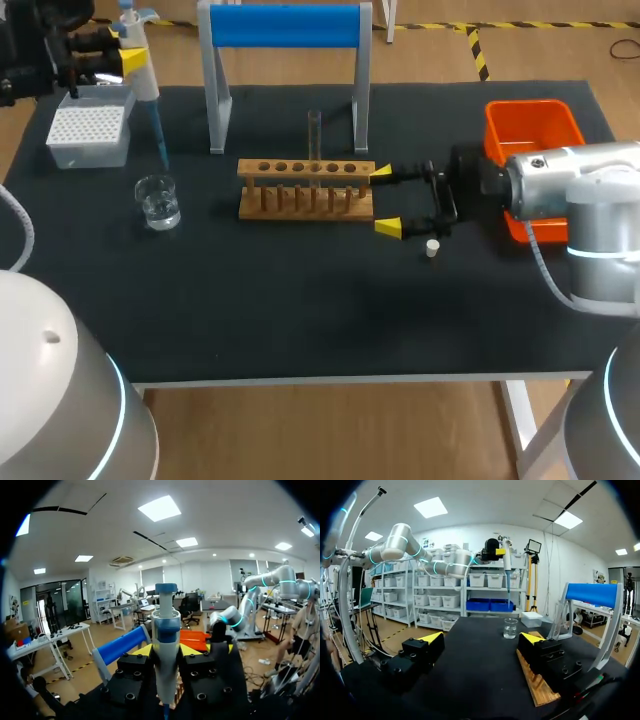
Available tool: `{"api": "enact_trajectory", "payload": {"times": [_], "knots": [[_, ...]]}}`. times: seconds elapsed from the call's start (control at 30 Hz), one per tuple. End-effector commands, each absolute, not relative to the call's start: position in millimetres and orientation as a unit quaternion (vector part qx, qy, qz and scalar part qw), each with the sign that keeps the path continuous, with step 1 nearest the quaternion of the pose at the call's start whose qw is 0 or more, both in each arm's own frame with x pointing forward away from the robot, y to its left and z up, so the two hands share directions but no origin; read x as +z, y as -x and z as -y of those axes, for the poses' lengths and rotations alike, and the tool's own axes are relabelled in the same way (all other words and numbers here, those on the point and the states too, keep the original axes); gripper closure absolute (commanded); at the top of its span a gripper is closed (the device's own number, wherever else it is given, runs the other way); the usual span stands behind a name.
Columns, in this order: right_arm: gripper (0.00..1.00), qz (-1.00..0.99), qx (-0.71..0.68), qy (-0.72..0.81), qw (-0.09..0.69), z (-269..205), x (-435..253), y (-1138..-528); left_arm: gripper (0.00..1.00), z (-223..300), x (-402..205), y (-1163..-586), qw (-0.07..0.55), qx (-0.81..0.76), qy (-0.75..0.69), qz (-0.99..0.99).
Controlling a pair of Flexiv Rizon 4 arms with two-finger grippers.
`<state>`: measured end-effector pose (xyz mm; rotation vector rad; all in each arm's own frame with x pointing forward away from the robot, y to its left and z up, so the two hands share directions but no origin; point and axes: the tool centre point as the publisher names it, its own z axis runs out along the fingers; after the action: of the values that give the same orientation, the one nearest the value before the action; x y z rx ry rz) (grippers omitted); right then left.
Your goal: Invert the test tube, pick up the pipette, mount the tip to pipette, aspirate from beaker and dispense into the tube, eject the tip, return the pipette, and cap with the stopper.
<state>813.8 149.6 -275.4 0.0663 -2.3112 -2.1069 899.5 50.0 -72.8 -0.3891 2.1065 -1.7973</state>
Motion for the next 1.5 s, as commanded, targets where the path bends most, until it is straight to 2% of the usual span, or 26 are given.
{"api": "enact_trajectory", "payload": {"times": [0.03,0.67,1.5], "knots": [[0.00,0.739,-0.673,-0.021,0.007,-149,-275,-813,1.00,-57,-80,-905,0.167,-0.634,0.134,-0.743],[0.00,0.739,-0.673,-0.021,0.007,-149,-275,-813,1.00,-77,-95,-920,0.164,-0.634,0.143,-0.742],[0.00,0.739,-0.673,-0.021,0.007,-149,-275,-813,1.00,-77,-101,-920,0.154,-0.632,0.147,-0.745]]}}
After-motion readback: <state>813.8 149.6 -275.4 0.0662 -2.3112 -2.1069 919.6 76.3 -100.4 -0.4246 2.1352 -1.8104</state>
